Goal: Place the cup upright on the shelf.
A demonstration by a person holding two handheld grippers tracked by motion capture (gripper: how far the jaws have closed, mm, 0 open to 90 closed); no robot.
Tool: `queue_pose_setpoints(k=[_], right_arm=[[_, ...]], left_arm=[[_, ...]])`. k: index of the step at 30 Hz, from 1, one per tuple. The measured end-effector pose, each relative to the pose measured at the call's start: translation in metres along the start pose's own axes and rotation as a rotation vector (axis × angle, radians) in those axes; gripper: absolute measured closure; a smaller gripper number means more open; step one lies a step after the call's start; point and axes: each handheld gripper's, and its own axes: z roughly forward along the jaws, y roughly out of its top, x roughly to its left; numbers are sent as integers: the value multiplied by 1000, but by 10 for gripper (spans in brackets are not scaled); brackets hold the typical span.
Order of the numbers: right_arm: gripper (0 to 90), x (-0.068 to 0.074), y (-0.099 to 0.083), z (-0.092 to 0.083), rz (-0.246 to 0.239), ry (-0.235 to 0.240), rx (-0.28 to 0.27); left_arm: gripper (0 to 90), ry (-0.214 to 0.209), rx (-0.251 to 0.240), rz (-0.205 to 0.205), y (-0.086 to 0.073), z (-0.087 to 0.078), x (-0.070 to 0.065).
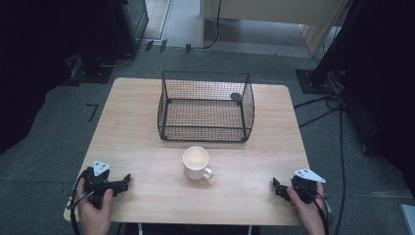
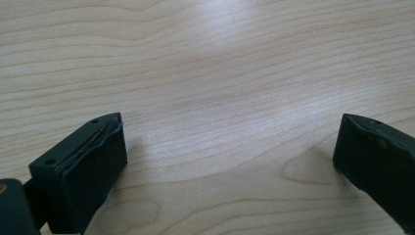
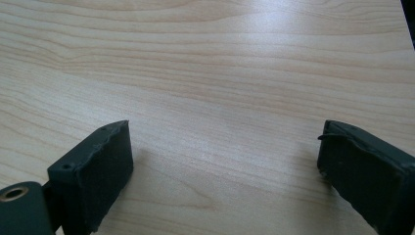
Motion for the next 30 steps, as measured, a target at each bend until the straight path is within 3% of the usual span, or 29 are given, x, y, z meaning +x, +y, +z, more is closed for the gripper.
queue_pose_setpoints(k=[11,18,30], right_arm=[[112,5,1,-2,2,2,-9],[99,22,15,-14,-15,54,-41],[90,50,37,-21,-66,93,-98]], left_arm=[[0,0,1,3,0,0,0],[0,0,-1,0,0,0,0],[0,0,-1,0,0,0,0]])
